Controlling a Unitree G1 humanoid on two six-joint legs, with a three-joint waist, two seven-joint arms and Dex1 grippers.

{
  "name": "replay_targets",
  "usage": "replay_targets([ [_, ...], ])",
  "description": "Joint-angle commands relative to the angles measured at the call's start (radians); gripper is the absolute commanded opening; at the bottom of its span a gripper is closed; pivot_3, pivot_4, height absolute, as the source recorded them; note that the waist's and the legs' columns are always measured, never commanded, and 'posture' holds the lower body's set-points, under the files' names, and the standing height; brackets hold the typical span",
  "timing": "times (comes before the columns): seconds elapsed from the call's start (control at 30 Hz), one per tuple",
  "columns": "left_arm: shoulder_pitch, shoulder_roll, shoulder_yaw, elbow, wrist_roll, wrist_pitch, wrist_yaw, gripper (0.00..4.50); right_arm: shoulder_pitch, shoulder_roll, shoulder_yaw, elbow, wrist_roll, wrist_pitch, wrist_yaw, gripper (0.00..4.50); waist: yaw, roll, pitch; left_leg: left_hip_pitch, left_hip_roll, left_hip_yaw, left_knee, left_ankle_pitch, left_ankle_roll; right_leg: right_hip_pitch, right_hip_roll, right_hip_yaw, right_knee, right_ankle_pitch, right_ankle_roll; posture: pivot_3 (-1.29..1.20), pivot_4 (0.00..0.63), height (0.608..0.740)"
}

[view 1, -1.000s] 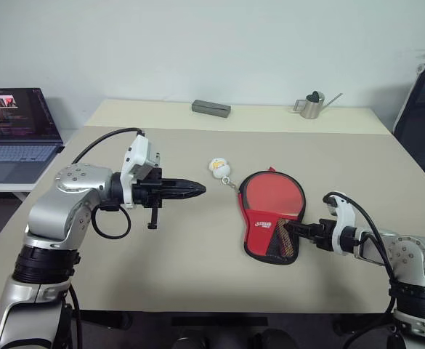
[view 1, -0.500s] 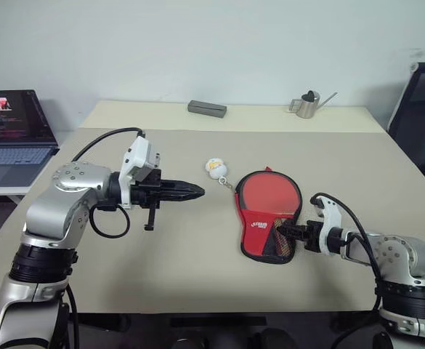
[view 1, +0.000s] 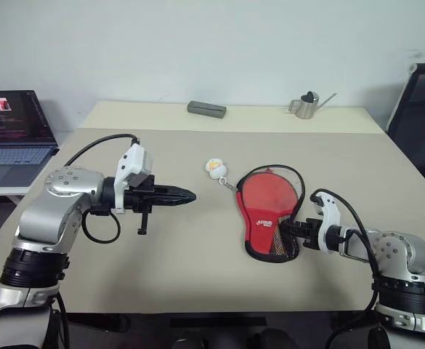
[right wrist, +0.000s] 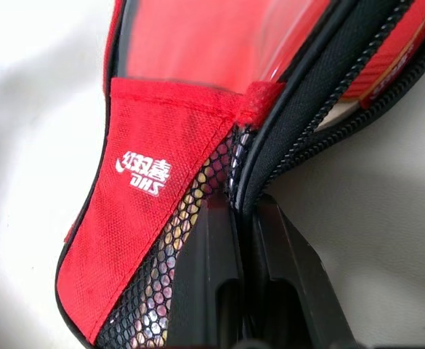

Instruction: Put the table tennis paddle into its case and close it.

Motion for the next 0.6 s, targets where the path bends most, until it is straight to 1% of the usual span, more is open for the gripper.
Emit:
replay_targets([
  [0.03, -0.003, 0.018, 0.027, -0.010, -0.001, -0.020, -0.006, 0.00, 0.009, -0.014, -0.007, 0.013, -0.034, -0.004, -0.025, 0.02, 0.001, 0.000, 0.000, 0.000, 0.000, 0.000, 0.000, 0.000, 0.000, 0.000, 0.000, 0.000, 0.000, 0.000, 0.000, 0.00, 0.150, 0.740],
  [0.13, 0.007, 0.022, 0.030, -0.018, -0.003, -0.018, -0.003, 0.00, 0.014, -0.016, -0.006, 0.019, -0.044, 0.002, -0.031, 0.02, 0.001, 0.000, 0.000, 0.000, 0.000, 0.000, 0.000, 0.000, 0.000, 0.000, 0.000, 0.000, 0.000, 0.000, 0.000, 0.00, 0.150, 0.740],
  [0.27, 0.040, 0.042, 0.032, -0.043, -0.009, -0.013, -0.016, 0.00, 0.026, -0.020, 0.002, -0.016, -0.025, 0.060, -0.018, 0.02, 0.001, 0.000, -0.001, 0.000, 0.000, 0.000, 0.000, 0.000, 0.000, 0.000, 0.000, 0.000, 0.000, 0.000, 0.000, 0.00, 0.150, 0.740],
  [0.53, 0.163, 0.140, 0.041, -0.086, -0.012, -0.027, -0.093, 0.00, -0.008, -0.082, 0.037, -0.058, -0.001, 0.130, 0.031, 0.02, 0.004, 0.000, 0.000, -0.001, 0.000, -0.001, -0.001, 0.000, 0.000, 0.000, -0.001, 0.000, -0.001, -0.002, -0.002, 0.00, 0.150, 0.740],
  [0.57, 0.177, 0.148, 0.042, -0.094, -0.015, -0.028, -0.097, 0.00, -0.013, -0.090, 0.041, -0.059, 0.001, 0.135, 0.037, 0.02, 0.006, 0.000, 0.000, -0.001, 0.000, -0.001, -0.001, 0.000, 0.001, 0.000, -0.001, 0.000, -0.001, -0.004, -0.007, 0.00, 0.150, 0.740],
  [0.6, 0.188, 0.153, 0.042, -0.101, -0.016, -0.031, -0.101, 0.00, -0.018, -0.098, 0.046, -0.061, 0.004, 0.140, 0.044, 0.02, 0.007, 0.000, 0.000, -0.001, 0.000, -0.001, -0.001, 0.000, 0.001, 0.000, -0.002, 0.000, -0.001, -0.004, -0.007, 0.00, 0.150, 0.740],
])
